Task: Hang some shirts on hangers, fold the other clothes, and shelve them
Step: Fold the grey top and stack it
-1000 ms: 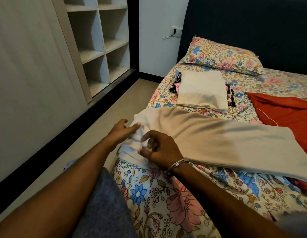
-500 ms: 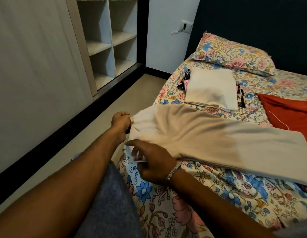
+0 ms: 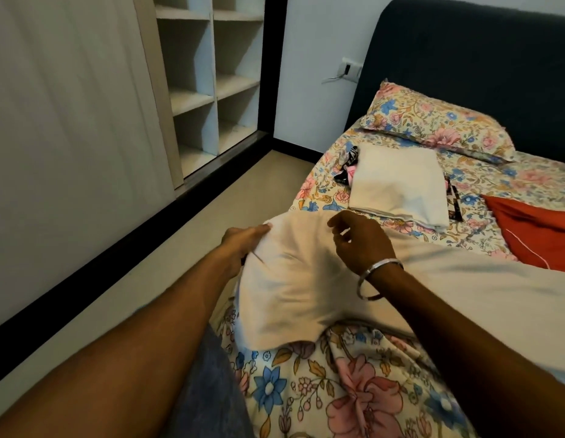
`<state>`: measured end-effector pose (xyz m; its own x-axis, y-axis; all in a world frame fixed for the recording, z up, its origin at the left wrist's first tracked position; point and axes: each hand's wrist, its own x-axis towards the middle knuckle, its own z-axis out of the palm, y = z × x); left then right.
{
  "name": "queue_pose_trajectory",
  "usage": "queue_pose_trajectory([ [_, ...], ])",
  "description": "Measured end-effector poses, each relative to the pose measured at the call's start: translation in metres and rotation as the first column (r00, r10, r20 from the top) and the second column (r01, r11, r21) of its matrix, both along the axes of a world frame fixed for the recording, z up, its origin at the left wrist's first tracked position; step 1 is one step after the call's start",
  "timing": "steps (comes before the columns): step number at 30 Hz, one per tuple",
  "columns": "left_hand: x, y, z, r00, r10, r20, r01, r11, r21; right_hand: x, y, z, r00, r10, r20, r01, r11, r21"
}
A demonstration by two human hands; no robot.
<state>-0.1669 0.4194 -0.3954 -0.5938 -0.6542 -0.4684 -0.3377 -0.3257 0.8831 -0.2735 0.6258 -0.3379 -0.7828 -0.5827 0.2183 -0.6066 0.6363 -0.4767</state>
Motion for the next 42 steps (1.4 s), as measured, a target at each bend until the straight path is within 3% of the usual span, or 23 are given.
queue_pose_trajectory([
  [3,-0.012,-0.004,0.011,0.982,-0.189,-0.007,0.189,0.98,0.068,-0.038,-0.023,0.006,0.997,0.08,0.013,-0.081,0.995,0.064],
  [7,-0.02,0.001,0.034,0.889,-0.23,-0.396,0.366,0.877,0.313,-0.078,-0.053,0.009,0.986,0.161,0.046,-0.166,0.912,0.375],
  [10,-0.025,-0.001,0.031,0.852,-0.147,-0.503,0.394,0.812,0.43,-0.111,-0.054,0.011,0.979,0.174,0.109,-0.205,0.824,0.528],
  [13,-0.033,0.0,0.023,0.832,-0.02,-0.555,0.329,0.822,0.464,-0.131,-0.044,0.016,0.98,0.173,0.093,-0.197,0.876,0.44],
  [16,-0.039,0.002,0.017,0.831,0.009,-0.557,0.304,0.831,0.466,-0.136,-0.039,0.016,0.994,0.11,0.016,-0.111,0.977,0.185],
  [18,-0.041,-0.001,0.011,0.859,-0.005,-0.513,0.264,0.862,0.433,-0.137,-0.035,0.012,0.999,0.039,0.016,-0.041,0.988,0.147],
  [21,-0.046,-0.004,0.002,0.943,-0.071,-0.327,0.175,0.937,0.302,-0.14,-0.021,0.005,0.987,0.008,0.159,-0.08,0.889,0.451],
  [23,-0.05,-0.005,-0.006,0.973,-0.035,-0.23,0.078,0.98,0.18,-0.143,-0.01,0.004,0.987,0.02,0.161,-0.104,0.838,0.535],
  [25,-0.053,-0.009,-0.006,0.967,-0.002,-0.253,0.025,0.996,0.089,-0.145,-0.001,0.004,0.986,0.006,0.164,-0.076,0.905,0.419],
  [28,-0.055,-0.021,-0.004,0.951,0.064,-0.302,-0.044,0.996,0.072,-0.151,0.007,0.0,0.986,-0.088,0.14,0.069,0.989,0.131],
  [30,-0.053,-0.025,-0.01,0.974,0.078,-0.213,-0.087,0.996,-0.036,-0.148,0.014,-0.005,0.99,-0.126,0.061,0.116,0.981,0.154],
  [31,-0.051,-0.025,-0.015,0.992,0.065,-0.108,-0.084,0.979,-0.185,-0.144,0.018,-0.009,0.992,-0.123,-0.002,0.121,0.969,0.216],
  [32,-0.049,-0.022,-0.017,0.999,0.044,0.007,-0.038,0.922,-0.386,-0.137,0.024,-0.01,0.991,-0.116,-0.068,0.13,0.958,0.255],
  [33,-0.045,-0.015,-0.014,0.994,0.046,0.103,0.028,0.785,-0.619,-0.126,0.031,-0.007,0.988,-0.098,-0.122,0.127,0.958,0.258],
  [35,-0.039,0.009,-0.001,0.997,0.029,0.075,0.058,0.372,-0.926,-0.102,0.05,0.001,0.987,0.011,-0.16,0.029,0.968,0.248],
  [36,-0.037,0.027,0.009,0.995,-0.098,0.015,0.038,0.24,-0.97,-0.089,0.062,0.006,0.986,0.115,-0.12,-0.077,0.956,0.283],
  [37,-0.034,0.048,0.019,0.957,-0.289,-0.01,0.046,0.185,-0.982,-0.073,0.074,0.01,0.976,0.215,-0.046,-0.185,0.917,0.354],
  [38,-0.03,0.071,0.026,0.871,-0.49,0.018,0.095,0.132,-0.987,-0.057,0.088,0.014,0.958,0.285,0.044,-0.274,0.851,0.449],
  [39,-0.027,0.091,0.027,0.764,-0.629,0.145,0.19,0.005,-0.982,-0.043,0.099,0.016,0.939,0.322,0.12,-0.333,0.771,0.543],
  [41,-0.022,0.123,0.022,0.596,-0.659,0.459,0.322,-0.328,-0.888,-0.019,0.125,0.019,0.929,0.332,0.162,-0.352,0.665,0.659],
  [42,-0.02,0.129,0.018,0.567,-0.628,0.534,0.339,-0.412,-0.845,-0.012,0.135,0.02,0.933,0.328,0.15,-0.339,0.654,0.677],
])
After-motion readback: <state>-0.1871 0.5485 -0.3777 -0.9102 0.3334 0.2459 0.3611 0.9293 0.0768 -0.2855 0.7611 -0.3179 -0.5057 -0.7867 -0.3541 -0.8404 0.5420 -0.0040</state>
